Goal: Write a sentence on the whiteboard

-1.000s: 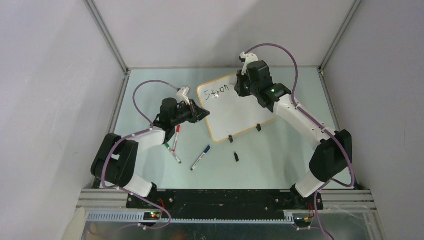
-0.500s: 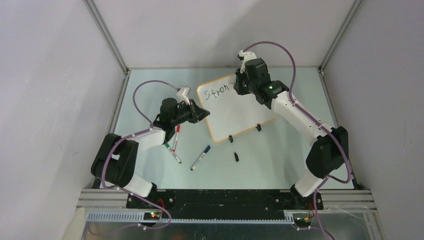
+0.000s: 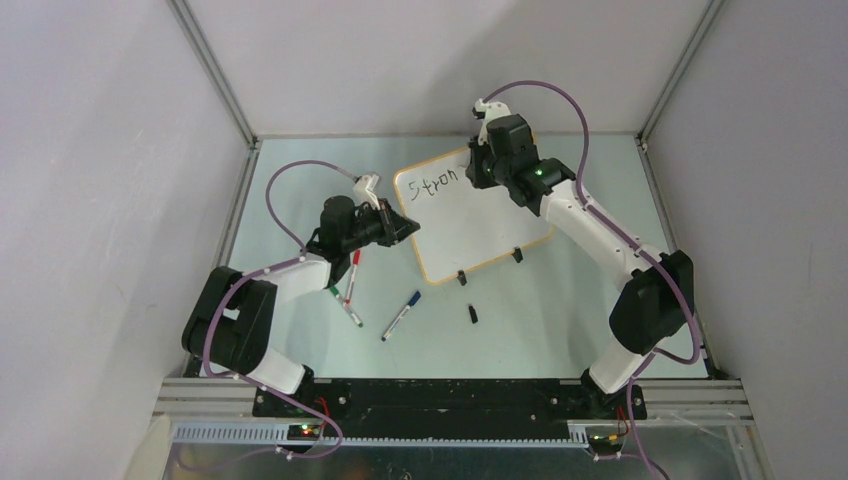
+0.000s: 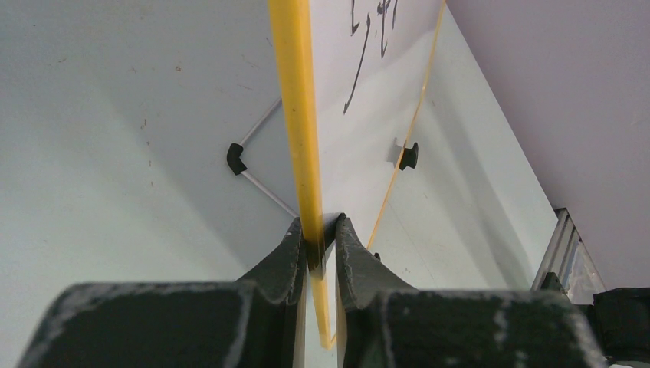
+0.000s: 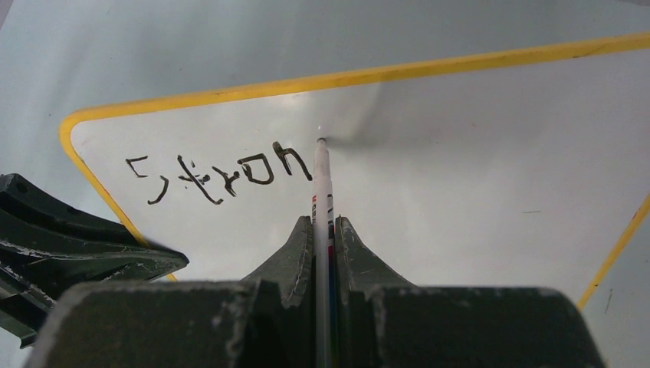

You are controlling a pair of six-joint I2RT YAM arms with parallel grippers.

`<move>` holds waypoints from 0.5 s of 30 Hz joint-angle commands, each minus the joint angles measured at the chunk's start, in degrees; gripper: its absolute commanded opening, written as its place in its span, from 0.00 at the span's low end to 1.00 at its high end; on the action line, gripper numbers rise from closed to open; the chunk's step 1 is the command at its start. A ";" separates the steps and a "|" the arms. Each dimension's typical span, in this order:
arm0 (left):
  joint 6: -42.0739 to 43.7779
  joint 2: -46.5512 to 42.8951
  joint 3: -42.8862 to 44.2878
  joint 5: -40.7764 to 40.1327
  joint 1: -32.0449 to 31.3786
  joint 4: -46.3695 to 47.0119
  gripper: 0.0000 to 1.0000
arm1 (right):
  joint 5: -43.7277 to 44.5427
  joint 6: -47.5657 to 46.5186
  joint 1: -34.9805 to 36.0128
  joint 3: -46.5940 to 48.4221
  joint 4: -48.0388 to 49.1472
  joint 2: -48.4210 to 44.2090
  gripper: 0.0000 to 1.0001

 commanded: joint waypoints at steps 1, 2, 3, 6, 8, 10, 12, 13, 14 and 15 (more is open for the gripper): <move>5.37 0.20 -0.79 -2.93 -0.53 -4.15 0.00 | -1.00 -0.82 0.66 1.07 0.31 0.37 0.00; 5.35 0.23 -0.84 -2.89 -0.49 -4.14 0.00 | -1.12 -0.94 0.70 0.70 0.36 0.29 0.00; 5.35 0.30 -0.81 -2.88 -0.47 -4.13 0.00 | -1.45 -1.03 0.73 0.47 0.39 0.14 0.00; 5.33 0.28 -0.84 -2.89 -0.52 -4.20 0.00 | -1.88 -1.36 0.75 -0.19 0.14 -0.14 0.00; 5.39 0.32 -0.86 -2.89 -0.46 -4.17 0.00 | -2.00 -1.62 0.84 -0.46 -0.12 -0.24 0.00; 5.40 0.29 -0.88 -2.88 -0.52 -4.13 0.00 | -1.91 -1.69 0.85 -0.65 -0.36 -0.51 0.00; 5.34 0.42 -0.75 -2.90 -0.49 -4.15 0.00 | -1.19 -1.88 0.86 -0.71 -0.71 -0.62 0.00; 5.39 0.43 -0.73 -2.93 -0.47 -4.25 0.00 | -1.04 -1.93 0.81 -0.71 -0.85 -0.64 0.00; 5.45 0.38 -0.75 -2.90 -0.46 -4.23 0.00 | -0.73 -1.92 0.78 -0.78 -1.14 -0.64 0.00; 5.42 0.41 -0.77 -2.88 -0.45 -4.21 0.00 | -0.63 -1.92 0.73 -0.80 -1.29 -0.71 0.00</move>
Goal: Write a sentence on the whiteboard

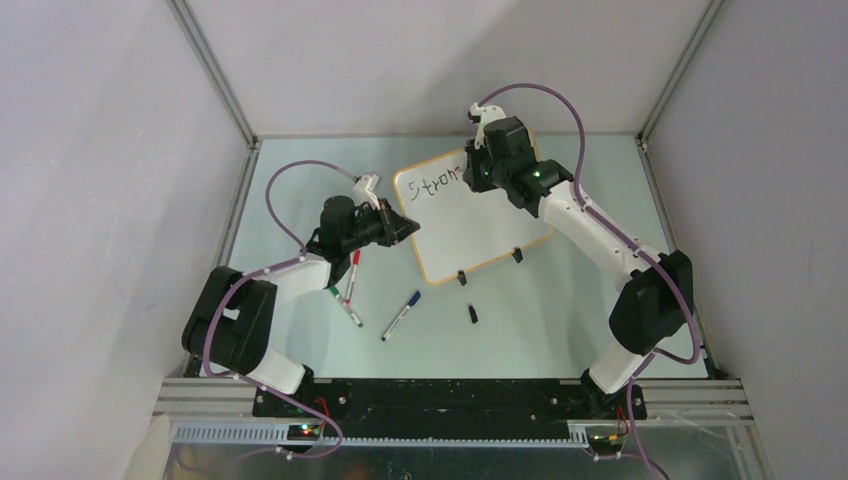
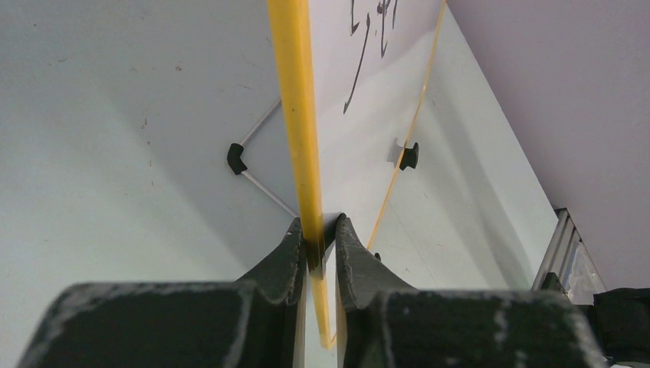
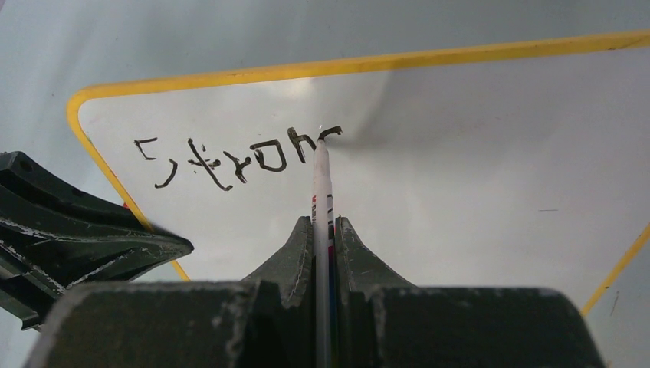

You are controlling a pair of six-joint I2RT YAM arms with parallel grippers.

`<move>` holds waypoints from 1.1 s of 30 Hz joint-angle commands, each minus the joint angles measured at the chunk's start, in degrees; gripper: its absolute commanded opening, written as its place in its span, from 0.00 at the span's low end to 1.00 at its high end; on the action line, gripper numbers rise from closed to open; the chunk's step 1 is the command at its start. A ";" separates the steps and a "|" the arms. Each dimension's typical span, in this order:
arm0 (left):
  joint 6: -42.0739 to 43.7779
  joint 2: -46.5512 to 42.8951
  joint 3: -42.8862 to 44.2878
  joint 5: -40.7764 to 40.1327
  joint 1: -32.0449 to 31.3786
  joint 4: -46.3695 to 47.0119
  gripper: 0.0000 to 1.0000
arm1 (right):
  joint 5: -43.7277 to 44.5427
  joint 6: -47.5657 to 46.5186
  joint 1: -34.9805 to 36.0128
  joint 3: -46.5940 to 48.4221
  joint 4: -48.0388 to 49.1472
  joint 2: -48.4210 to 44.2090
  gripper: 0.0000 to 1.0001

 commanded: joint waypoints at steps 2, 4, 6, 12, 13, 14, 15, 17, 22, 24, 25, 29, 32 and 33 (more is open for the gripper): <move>5.41 0.41 -0.76 -2.84 -0.48 -4.19 0.00 | 0.71 -0.92 0.09 -0.50 -1.18 -0.73 0.00; 5.41 0.37 -0.71 -2.85 -0.50 -4.18 0.00 | 0.99 -0.96 0.08 -0.52 -1.34 -0.80 0.00; 5.41 0.42 -0.71 -2.84 -0.46 -4.23 0.00 | 1.53 -0.92 0.05 -0.52 -1.57 -0.85 0.00; 5.42 0.38 -0.73 -2.86 -0.55 -4.22 0.00 | 3.02 -0.62 -0.41 -0.29 -2.07 -0.89 0.00; 5.41 0.37 -0.72 -2.86 -0.50 -4.23 0.00 | 3.23 -0.58 -0.44 -0.32 -2.04 -0.90 0.00; 5.41 0.36 -0.77 -2.89 -0.53 -4.24 0.00 | 3.29 -0.52 -0.58 -0.23 -1.95 -0.91 0.00; 5.46 0.40 -0.74 -2.85 -0.58 -4.24 0.00 | 3.30 -0.29 -0.66 -0.16 -1.98 -0.89 0.00; 5.44 0.43 -0.75 -2.91 -0.60 -4.22 0.00 | 3.24 -0.21 -0.85 0.09 -1.79 -0.83 0.00; 5.50 0.39 -0.71 -2.89 -0.57 -4.20 0.00 | 3.13 0.14 -1.05 1.59 -1.61 0.11 0.00; 5.51 0.36 -0.72 -2.94 -0.55 -4.25 0.00 | 3.13 0.27 -1.00 2.24 -1.54 0.58 0.00; 5.51 0.43 -0.71 -2.97 -0.55 -4.31 0.00 | 3.13 0.32 -1.00 2.56 -1.51 0.67 0.00; 5.49 0.56 -0.69 -2.87 -0.59 -4.23 0.00 | 2.86 0.34 -0.99 3.74 -1.62 1.19 0.00; 5.42 0.59 -0.62 -2.86 -0.57 -4.21 0.00 | 2.61 0.37 -0.96 4.48 -1.73 1.68 0.00; 5.42 0.61 -0.62 -2.89 -0.66 -4.19 0.00 | 2.56 0.39 -0.88 4.84 -1.88 1.79 0.00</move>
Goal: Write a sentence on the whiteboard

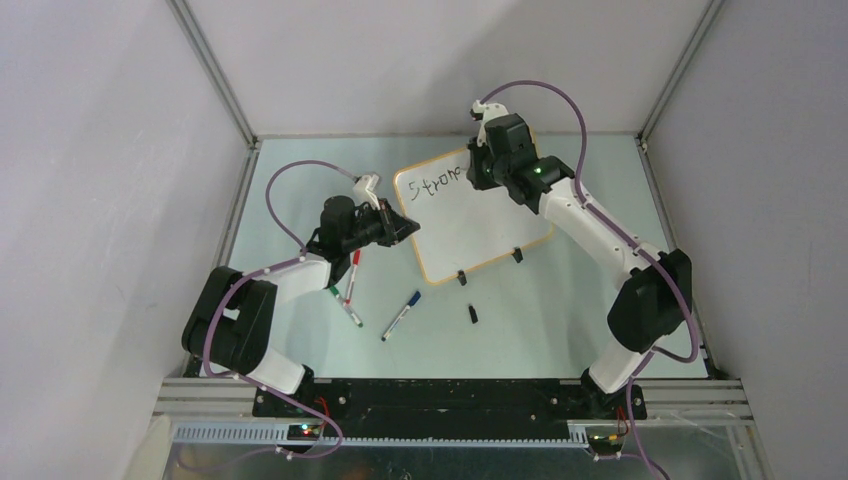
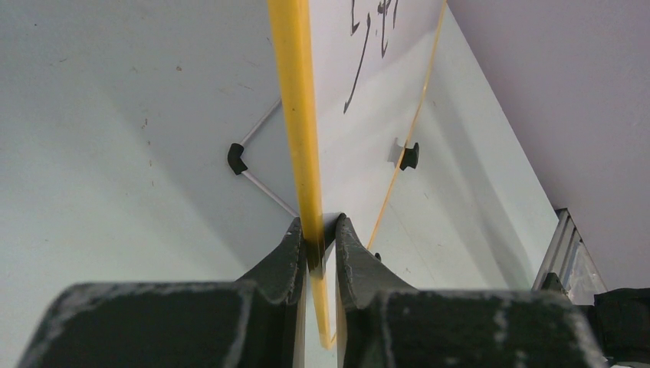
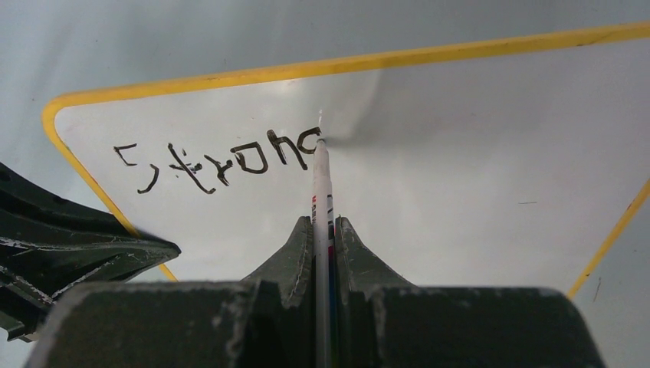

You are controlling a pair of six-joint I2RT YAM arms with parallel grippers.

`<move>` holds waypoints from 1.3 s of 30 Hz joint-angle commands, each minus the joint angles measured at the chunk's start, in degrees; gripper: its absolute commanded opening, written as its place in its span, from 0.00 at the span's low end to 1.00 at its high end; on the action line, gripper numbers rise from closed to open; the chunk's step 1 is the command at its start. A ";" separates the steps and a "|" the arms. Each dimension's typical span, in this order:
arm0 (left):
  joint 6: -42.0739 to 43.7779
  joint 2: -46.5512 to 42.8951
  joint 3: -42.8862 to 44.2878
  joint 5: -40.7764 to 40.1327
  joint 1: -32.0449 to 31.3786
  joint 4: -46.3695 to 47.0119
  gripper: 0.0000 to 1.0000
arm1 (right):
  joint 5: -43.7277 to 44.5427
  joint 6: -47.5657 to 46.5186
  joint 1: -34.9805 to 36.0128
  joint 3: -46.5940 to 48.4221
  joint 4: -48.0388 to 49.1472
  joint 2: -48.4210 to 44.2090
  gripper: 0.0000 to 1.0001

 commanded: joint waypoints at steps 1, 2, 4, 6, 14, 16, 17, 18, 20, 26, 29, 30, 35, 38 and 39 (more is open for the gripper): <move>5.39 0.62 -0.66 -2.80 -0.60 -4.20 0.00 | 0.97 0.37 -0.22 3.44 0.42 1.46 0.00; 5.39 0.58 -0.64 -2.84 -0.59 -4.22 0.00 | 0.90 0.38 -0.24 3.68 0.41 1.55 0.00; 5.46 0.54 -0.64 -2.82 -0.60 -4.26 0.00 | 0.75 0.36 -0.21 3.95 0.28 1.72 0.00; 5.52 0.51 -0.68 -2.87 -0.62 -4.30 0.00 | 0.69 0.31 -0.16 4.08 0.19 1.85 0.00; 5.48 0.49 -0.67 -2.92 -0.59 -4.29 0.00 | 0.77 0.29 -0.25 3.79 0.07 1.70 0.00; 5.48 0.45 -0.70 -2.92 -0.62 -4.37 0.00 | 0.88 0.37 -0.23 3.54 0.01 1.59 0.00; 5.48 0.43 -0.66 -2.94 -0.66 -4.37 0.00 | 0.94 0.33 -0.28 3.20 -0.02 1.49 0.00; 5.52 0.44 -0.63 -2.94 -0.62 -4.38 0.00 | 1.01 0.31 -0.26 2.93 -0.06 1.21 0.00; 5.51 0.40 -0.64 -2.95 -0.65 -4.42 0.00 | 1.06 0.31 -0.27 2.01 -0.03 0.85 0.00; 5.50 0.30 -0.72 -2.92 -0.61 -4.39 0.00 | 1.23 0.46 -0.43 -1.71 0.50 -0.74 0.00; 5.54 0.36 -0.68 -2.87 -0.66 -4.37 0.00 | 1.18 0.45 -0.41 -3.04 0.46 -1.33 0.00; 5.49 0.40 -0.63 -2.88 -0.67 -4.39 0.00 | 1.14 0.42 -0.35 -3.18 0.40 -1.38 0.00; 5.52 0.47 -0.68 -2.94 -0.61 -4.39 0.00 | 0.92 0.56 -0.29 -4.35 0.26 -1.81 0.00; 5.49 0.49 -0.62 -2.89 -0.63 -4.41 0.00 | 0.59 0.75 -0.05 -4.91 0.14 -1.82 0.00; 5.48 0.56 -0.57 -2.88 -0.66 -4.41 0.00 | 0.46 0.74 0.03 -5.00 0.16 -1.79 0.00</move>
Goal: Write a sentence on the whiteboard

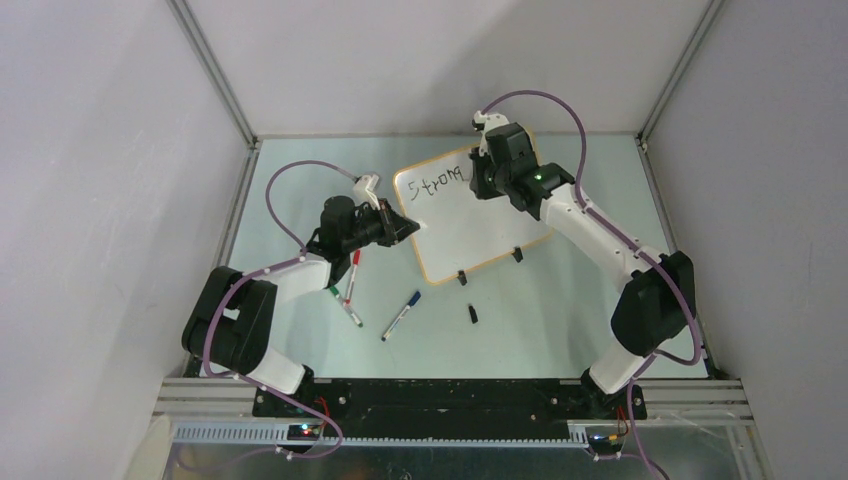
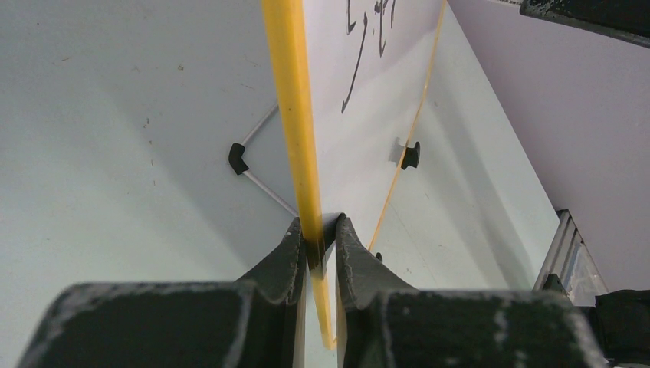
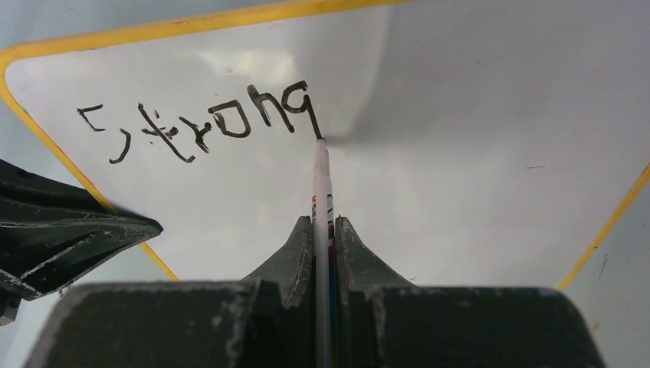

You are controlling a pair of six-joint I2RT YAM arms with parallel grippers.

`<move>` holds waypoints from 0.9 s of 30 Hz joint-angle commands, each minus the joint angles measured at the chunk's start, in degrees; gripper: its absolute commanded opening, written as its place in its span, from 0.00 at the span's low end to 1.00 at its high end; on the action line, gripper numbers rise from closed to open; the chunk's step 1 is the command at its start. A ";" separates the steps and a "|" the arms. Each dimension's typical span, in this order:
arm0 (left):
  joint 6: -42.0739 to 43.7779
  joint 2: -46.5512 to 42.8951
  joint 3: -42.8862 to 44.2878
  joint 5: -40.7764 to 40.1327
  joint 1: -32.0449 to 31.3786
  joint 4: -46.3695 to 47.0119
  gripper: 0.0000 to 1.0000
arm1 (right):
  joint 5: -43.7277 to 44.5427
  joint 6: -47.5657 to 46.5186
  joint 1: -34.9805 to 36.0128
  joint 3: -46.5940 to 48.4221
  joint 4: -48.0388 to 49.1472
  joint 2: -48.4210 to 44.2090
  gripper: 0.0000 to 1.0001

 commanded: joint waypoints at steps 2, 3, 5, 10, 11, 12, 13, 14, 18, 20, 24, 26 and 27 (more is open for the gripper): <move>5.50 0.56 -0.61 -2.62 -0.67 -4.36 0.00 | 0.44 0.40 0.48 -1.44 0.39 -0.66 0.00; 5.50 0.48 -0.57 -2.66 -0.67 -4.39 0.00 | 0.42 0.39 0.57 -1.53 0.41 -0.69 0.00; 5.50 0.53 -0.58 -2.72 -0.67 -4.38 0.00 | 0.36 0.32 0.87 -1.63 0.34 -0.63 0.00; 5.52 0.56 -0.53 -2.63 -0.78 -4.36 0.00 | -0.30 0.32 1.42 -1.61 0.85 -0.74 0.00; 5.51 0.50 -0.53 -2.66 -0.81 -4.34 0.00 | -0.62 0.31 1.39 -1.60 1.09 -0.83 0.00; 5.61 0.53 -0.57 -2.68 -0.83 -4.38 0.00 | -0.82 0.32 1.46 -1.44 1.19 -0.77 0.00; 5.60 0.49 -0.54 -2.74 -0.78 -4.39 0.00 | -0.97 0.35 1.50 -1.29 1.25 -0.73 0.00; 5.59 0.50 -0.53 -2.77 -0.81 -4.46 0.00 | -1.04 0.42 1.55 -0.99 1.31 -0.72 0.00; 5.67 0.45 -0.48 -2.81 -0.84 -4.57 0.00 | -1.69 0.46 1.62 0.27 1.20 -0.40 0.00; 5.72 0.47 -0.46 -2.85 -0.87 -4.64 0.00 | -1.90 0.36 1.78 1.01 1.08 -0.31 0.00; 5.72 0.25 -0.53 -3.21 -0.87 -4.77 0.02 | -3.31 0.04 1.35 1.24 1.31 -1.57 0.00; 5.62 0.08 -0.55 -3.44 -0.86 -4.98 0.06 | -4.26 0.46 0.67 0.47 2.01 -3.21 0.00; 5.55 -0.02 -0.53 -3.55 -0.90 -5.12 0.08 | -6.22 0.91 -0.13 -0.61 2.44 -3.98 0.00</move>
